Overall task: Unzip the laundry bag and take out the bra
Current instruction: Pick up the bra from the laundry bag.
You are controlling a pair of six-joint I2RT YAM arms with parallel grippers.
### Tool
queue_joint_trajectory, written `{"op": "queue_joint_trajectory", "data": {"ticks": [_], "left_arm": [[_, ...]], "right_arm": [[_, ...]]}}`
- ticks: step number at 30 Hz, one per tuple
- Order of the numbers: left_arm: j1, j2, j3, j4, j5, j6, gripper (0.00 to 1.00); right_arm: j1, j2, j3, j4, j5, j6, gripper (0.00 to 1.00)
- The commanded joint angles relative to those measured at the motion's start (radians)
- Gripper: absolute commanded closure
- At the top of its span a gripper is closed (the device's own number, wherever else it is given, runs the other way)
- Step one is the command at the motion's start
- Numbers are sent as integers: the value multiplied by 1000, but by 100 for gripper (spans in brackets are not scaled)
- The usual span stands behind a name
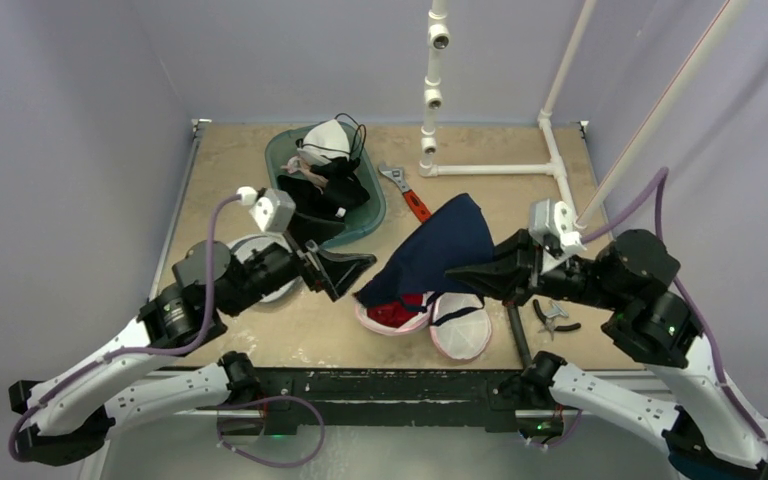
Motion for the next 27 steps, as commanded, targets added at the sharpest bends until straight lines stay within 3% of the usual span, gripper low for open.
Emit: {"op": "queue_joint_trajectory", "data": {"ticks": [1,7,13,21,27], "left_arm": [[1,109,105,127,332,184,8],[1,259,218,144,495,151,7],[0,307,244,195,612,75,6],[2,213,234,73,443,149,2],[3,226,270,96,494,142,1]], "right_arm": [[-2,-47,-14,79,-150,-63,100],[-1,-51,-25,80,-159,-104,100],[-2,-43,-29,62,-137,-126,100],[-1,-77,-49,55,-132,-128,100],[-3,-85,-74,68,-181,-134,100]]}}
